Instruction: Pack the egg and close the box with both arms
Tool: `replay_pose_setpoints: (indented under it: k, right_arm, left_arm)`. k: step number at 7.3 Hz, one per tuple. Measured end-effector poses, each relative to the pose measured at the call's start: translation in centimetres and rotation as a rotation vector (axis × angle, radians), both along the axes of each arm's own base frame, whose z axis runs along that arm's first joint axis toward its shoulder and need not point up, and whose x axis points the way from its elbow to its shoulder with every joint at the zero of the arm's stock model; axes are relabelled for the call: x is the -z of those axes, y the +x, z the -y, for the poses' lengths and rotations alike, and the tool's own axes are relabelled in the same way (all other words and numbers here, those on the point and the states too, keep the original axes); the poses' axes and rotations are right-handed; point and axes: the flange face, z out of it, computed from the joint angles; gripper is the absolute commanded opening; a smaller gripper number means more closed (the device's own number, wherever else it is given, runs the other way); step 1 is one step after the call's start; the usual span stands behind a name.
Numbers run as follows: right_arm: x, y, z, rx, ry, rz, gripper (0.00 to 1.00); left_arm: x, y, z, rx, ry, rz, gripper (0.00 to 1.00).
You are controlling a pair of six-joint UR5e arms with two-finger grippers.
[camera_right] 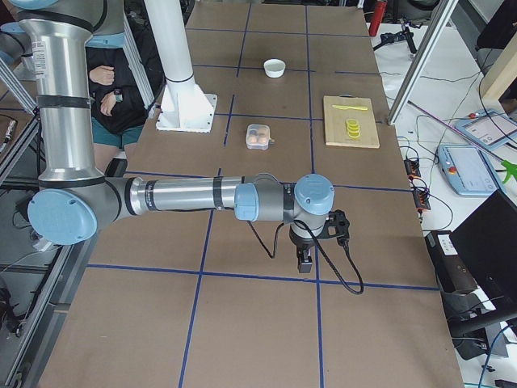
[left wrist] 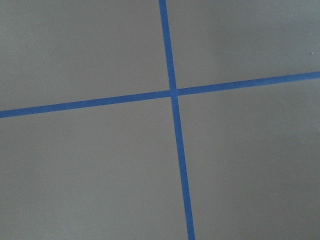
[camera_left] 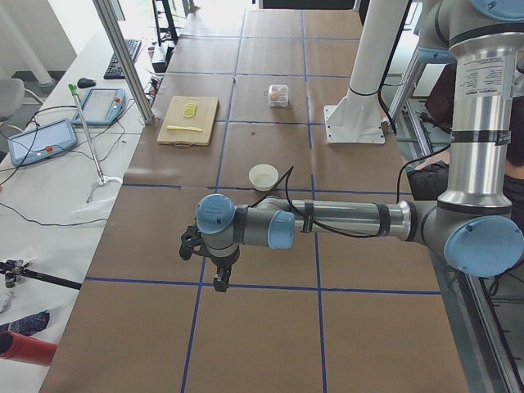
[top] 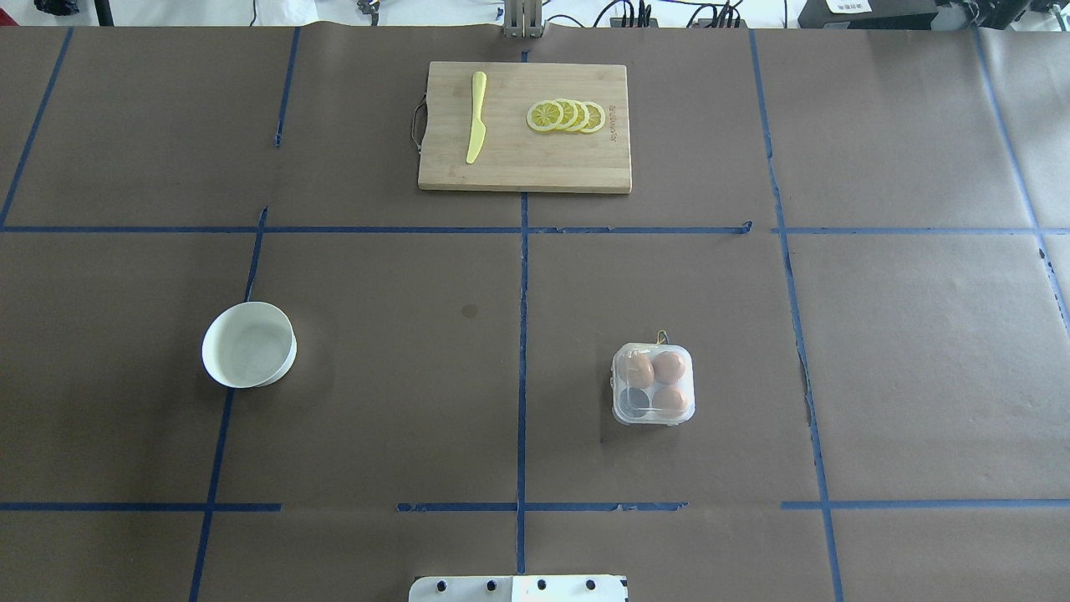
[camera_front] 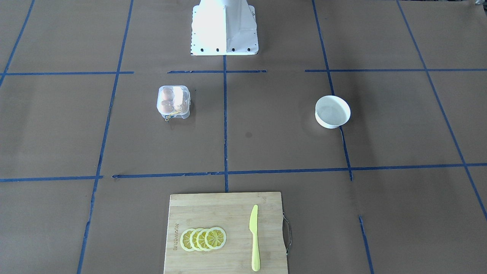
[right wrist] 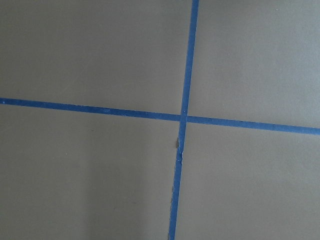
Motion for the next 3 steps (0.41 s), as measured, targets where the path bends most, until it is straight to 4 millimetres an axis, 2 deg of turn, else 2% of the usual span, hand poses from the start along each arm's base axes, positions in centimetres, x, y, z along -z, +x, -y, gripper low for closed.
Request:
replay_pose_setpoints:
  k: [3]
  right_arm:
    - [0.21, 0.0, -0.02, 0.001, 0.006, 0.0, 1.0]
  left_arm:
    - [0.08, 0.02, 0.04, 0.0, 0.001, 0.001, 1.0]
